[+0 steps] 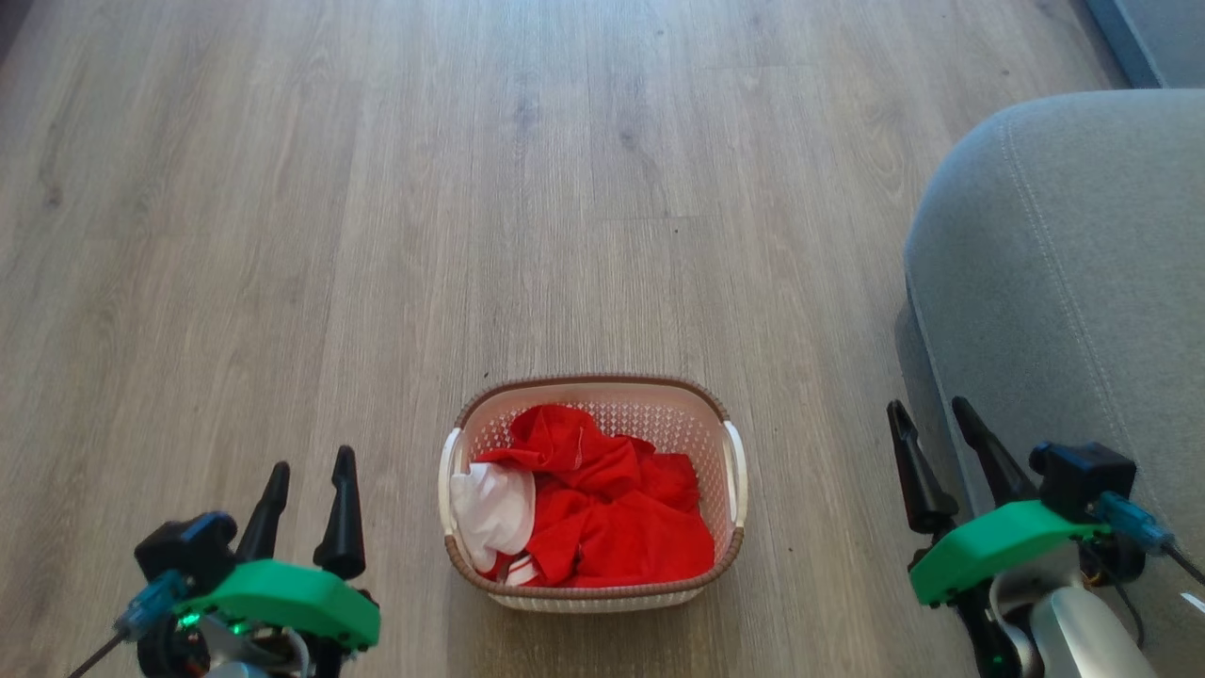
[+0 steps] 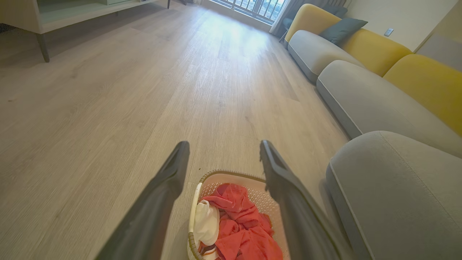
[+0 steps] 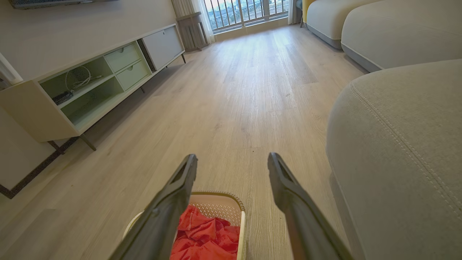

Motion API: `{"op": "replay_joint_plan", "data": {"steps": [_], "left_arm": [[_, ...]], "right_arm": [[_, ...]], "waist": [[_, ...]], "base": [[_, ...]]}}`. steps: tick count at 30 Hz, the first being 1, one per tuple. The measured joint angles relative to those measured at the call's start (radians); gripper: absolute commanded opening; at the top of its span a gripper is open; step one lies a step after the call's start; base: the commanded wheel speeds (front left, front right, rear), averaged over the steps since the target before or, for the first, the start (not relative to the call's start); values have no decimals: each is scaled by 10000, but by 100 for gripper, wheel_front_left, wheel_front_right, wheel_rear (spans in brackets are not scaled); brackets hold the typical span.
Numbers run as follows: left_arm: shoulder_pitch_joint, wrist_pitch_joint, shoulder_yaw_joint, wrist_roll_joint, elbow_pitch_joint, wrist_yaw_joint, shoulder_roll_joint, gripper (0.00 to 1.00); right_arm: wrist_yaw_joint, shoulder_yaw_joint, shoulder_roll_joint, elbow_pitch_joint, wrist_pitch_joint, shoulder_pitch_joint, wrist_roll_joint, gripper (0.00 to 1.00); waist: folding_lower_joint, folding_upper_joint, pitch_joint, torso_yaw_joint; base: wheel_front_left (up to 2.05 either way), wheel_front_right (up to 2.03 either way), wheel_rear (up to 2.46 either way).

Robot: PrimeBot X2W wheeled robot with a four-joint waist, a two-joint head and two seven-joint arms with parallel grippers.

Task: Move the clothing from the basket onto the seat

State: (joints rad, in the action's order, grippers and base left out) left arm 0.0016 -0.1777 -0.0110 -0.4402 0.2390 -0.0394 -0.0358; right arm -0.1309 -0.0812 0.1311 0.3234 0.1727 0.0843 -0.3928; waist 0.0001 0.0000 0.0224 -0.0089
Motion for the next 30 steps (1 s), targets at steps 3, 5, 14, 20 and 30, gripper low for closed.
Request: {"op": "replay_joint_plan", "data": {"steps": [3, 5, 14, 20, 30], "left_arm": [[0, -71, -25, 309, -2, 4, -2, 100], [0, -102, -42, 533, -8, 4, -2, 100], [-2, -410, -140, 1509, -100, 77, -6, 100], [-2, -541, -144, 2165, -155, 88, -8, 100], [-1, -715, -144, 2759, -215, 90, -12, 100]], "right_arm": [[0, 4, 0, 19, 128, 1, 276, 100], [0, 17, 0, 19, 176, 3, 426, 100], [0, 79, -10, 21, 412, 78, 1327, 100], [0, 67, -8, 21, 602, 79, 1998, 100], [0, 52, -8, 19, 786, 79, 2696, 100]], "waist": [[0, 0, 0, -19], [0, 0, 9, -38], [0, 0, 123, -96], [-1, 0, 129, -130], [-1, 0, 98, -149]], "base": [[0, 0, 0], [0, 0, 0], [0, 0, 0], [0, 0, 0], [0, 0, 0]]}}
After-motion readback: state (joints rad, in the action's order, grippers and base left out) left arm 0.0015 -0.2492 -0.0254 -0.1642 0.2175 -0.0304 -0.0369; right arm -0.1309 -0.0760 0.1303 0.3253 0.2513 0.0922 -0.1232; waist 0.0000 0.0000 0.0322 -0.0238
